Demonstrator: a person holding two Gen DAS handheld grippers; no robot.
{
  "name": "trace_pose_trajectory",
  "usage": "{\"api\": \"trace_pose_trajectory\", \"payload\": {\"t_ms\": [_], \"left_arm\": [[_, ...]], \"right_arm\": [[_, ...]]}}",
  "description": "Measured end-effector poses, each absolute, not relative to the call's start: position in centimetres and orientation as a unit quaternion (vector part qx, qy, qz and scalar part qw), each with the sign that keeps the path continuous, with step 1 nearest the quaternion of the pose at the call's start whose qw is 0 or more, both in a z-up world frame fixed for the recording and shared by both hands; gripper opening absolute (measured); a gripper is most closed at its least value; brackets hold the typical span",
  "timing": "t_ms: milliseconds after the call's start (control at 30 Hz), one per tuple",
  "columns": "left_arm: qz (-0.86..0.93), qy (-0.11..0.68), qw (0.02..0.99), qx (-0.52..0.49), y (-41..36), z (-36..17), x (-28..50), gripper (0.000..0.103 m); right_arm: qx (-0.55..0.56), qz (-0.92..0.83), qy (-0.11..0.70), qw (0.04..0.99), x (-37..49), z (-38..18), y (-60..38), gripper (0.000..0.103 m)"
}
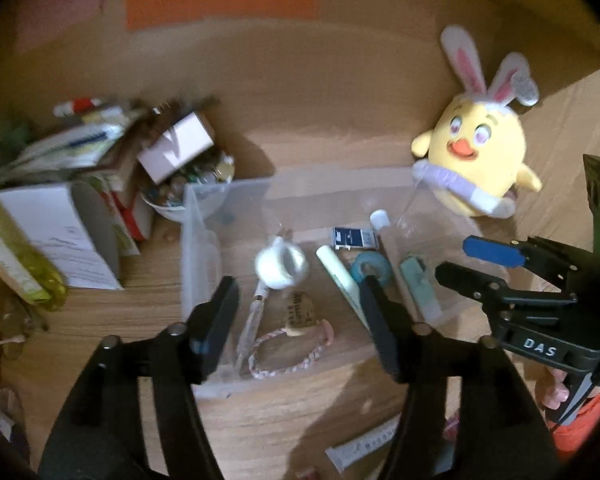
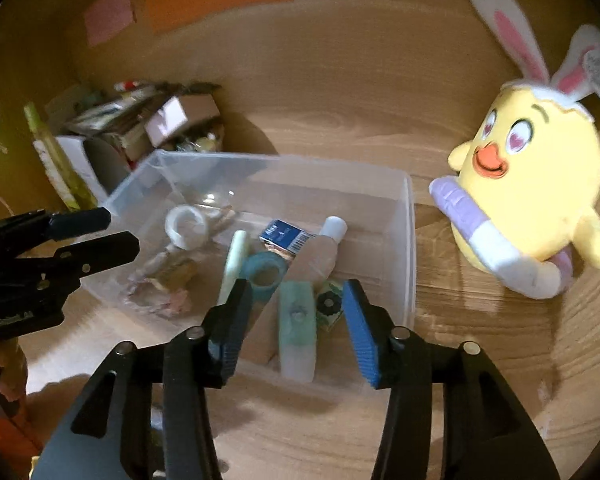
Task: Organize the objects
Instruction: 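Grasp the red-capped white tube with the left tool while the right tool grasps the dark green bottle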
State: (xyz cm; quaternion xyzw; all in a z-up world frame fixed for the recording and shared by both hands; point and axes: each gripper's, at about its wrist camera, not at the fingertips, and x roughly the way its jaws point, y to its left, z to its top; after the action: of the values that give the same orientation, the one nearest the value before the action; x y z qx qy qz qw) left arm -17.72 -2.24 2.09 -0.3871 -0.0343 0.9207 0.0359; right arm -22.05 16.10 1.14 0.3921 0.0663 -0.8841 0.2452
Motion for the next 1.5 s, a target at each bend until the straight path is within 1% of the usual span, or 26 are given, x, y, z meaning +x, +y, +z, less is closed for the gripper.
{"api": "trace_pose_trajectory", "payload": {"t_ms": [33, 100, 133, 200, 233, 300, 333, 533, 767, 967, 1033, 1100, 1167, 1233, 1300, 1333, 1400, 1433, 1467, 1500], "left_arm": [[0.925, -0.030, 0.033, -0.378, -2.3, 2.6, -16.8, 0.069], [0.929, -0.028, 0.031, -0.367, -2.3, 3.2, -15.5, 0.079], [0.930, -0.027, 0.030, -0.364, -2.4, 3.3, -14.9, 0.081], [0.930, -0.027, 0.031, -0.365, -2.6, 3.3, -13.3, 0.092], [0.930, -0.029, 0.032, -0.366, -2.7, 3.1, -12.5, 0.093], [0.927, -0.026, 0.031, -0.374, -2.9, 2.6, -11.2, 0.093], [0.925, -0.025, 0.029, -0.378, -3.0, 2.3, -10.7, 0.093], [0.909, -0.021, 0.019, -0.415, -3.4, -1.0, -7.5, 0.093], [0.887, -0.026, 0.025, -0.460, -3.1, -4.7, -5.1, 0.093], [0.883, -0.030, 0.037, -0.467, -2.9, -5.8, -3.9, 0.093], [0.880, -0.029, 0.040, -0.473, -2.7, -6.2, -4.0, 0.090], [0.879, -0.023, 0.033, -0.476, -2.7, -6.6, -4.3, 0.089], [0.881, -0.020, 0.030, -0.473, -2.7, -6.7, -4.6, 0.088], [0.882, -0.023, 0.031, -0.470, -2.8, -6.7, -5.0, 0.086], [0.885, -0.021, 0.029, -0.464, -2.9, -6.6, -5.4, 0.077], [0.887, -0.017, 0.027, -0.461, -2.8, -6.6, -5.5, 0.070], [0.890, -0.009, 0.023, -0.456, -2.8, -6.6, -5.8, 0.056], [0.891, -0.006, 0.022, -0.453, -2.7, -6.6, -5.8, 0.052], [0.893, -0.001, 0.021, -0.450, -2.6, -6.6, -5.8, 0.044], [0.894, 0.004, 0.018, -0.447, -2.5, -6.6, -5.8, 0.035]], "right_arm": [[0.386, -0.885, 0.065, 0.251, -21.3, 1.6, 16.2, 0.049], [0.372, -0.888, 0.065, 0.262, -19.7, 2.6, 16.3, 0.056], [0.362, -0.891, 0.068, 0.267, -18.6, 3.1, 16.4, 0.057], [0.352, -0.891, 0.071, 0.278, -17.0, 3.6, 16.4, 0.059], [0.349, -0.890, 0.072, 0.284, -16.2, 3.7, 16.4, 0.060], [0.343, -0.888, 0.076, 0.295, -14.6, 3.7, 16.3, 0.066], [0.342, -0.887, 0.079, 0.300, -13.8, 3.6, 16.2, 0.067], [0.355, -0.870, 0.092, 0.330, -9.9, 1.9, 15.5, 0.068], [0.383, -0.848, 0.119, 0.346, -7.8, -1.2, 14.2, 0.072], [0.393, -0.833, 0.167, 0.353, -7.6, -3.0, 12.0, 0.073], [0.394, -0.829, 0.184, 0.353, -8.0, -3.5, 11.3, 0.073], [0.394, -0.829, 0.190, 0.349, -8.5, -3.7, 11.1, 0.073], [0.395, -0.829, 0.188, 0.348, -9.3, -3.7, 11.2, 0.073], [0.399, -0.829, 0.184, 0.346, -10.1, -3.7, 11.2, 0.072], [0.398, -0.830, 0.184, 0.344, -10.7, -3.7, 11.0, 0.071], [0.396, -0.831, 0.186, 0.343, -10.9, -3.7, 11.0, 0.070], [0.396, -0.828, 0.193, 0.347, -11.1, -3.8, 10.4, 0.058], [0.396, -0.826, 0.196, 0.349, -11.2, -3.9, 10.1, 0.055], [0.396, -0.824, 0.201, 0.351, -11.2, -4.0, 9.9, 0.049], [0.396, -0.823, 0.206, 0.351, -11.3, -4.2, 9.5, 0.047]]}}
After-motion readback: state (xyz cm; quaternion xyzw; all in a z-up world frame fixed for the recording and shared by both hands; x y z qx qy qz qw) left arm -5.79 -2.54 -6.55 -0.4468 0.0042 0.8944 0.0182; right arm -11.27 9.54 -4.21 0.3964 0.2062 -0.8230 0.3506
